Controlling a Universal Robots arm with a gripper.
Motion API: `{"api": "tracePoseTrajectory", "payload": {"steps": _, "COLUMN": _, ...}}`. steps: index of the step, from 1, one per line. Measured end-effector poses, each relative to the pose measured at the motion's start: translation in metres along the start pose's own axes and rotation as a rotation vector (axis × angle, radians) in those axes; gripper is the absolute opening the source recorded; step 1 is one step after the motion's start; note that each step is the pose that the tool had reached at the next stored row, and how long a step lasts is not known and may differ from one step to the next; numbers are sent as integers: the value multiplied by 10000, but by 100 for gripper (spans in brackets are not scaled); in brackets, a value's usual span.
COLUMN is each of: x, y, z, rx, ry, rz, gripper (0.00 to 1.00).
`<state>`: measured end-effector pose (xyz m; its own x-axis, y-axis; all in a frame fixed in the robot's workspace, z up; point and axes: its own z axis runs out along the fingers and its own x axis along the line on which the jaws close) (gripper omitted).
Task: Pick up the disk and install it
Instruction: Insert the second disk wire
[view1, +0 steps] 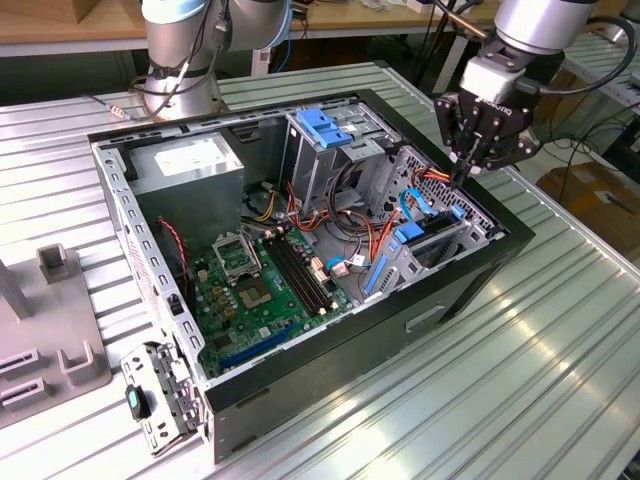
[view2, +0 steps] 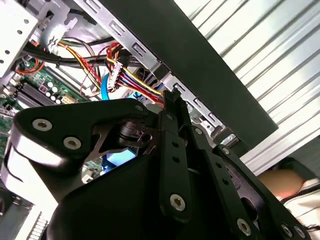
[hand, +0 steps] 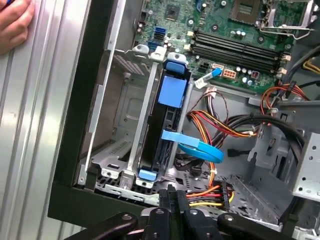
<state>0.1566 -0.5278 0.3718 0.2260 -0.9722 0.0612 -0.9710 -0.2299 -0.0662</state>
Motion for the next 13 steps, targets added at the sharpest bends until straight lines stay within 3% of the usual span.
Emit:
{"api": "tracePoseTrajectory", "payload": {"steps": 3, "x": 0, "y": 0, "z": 2, "rx": -34, "ry": 37, "rz": 562, "gripper": 16}}
{"api": "tracePoseTrajectory", "payload": {"steps": 6, "x": 0, "y": 0, "z": 7, "rx": -100, "ry": 108, "rz": 1622, "gripper": 16}}
{"api": "tracePoseTrajectory", "payload": {"steps": 11, "x": -1, "y": 1, "z": 13, "rx": -165, "ry": 179, "rz": 2688, "gripper": 16}}
{"api": "tracePoseTrajectory", "payload": {"steps": 13, "x": -2, "y": 6, "z": 13, "rx": -174, "ry": 188, "rz": 2816, "gripper": 16}}
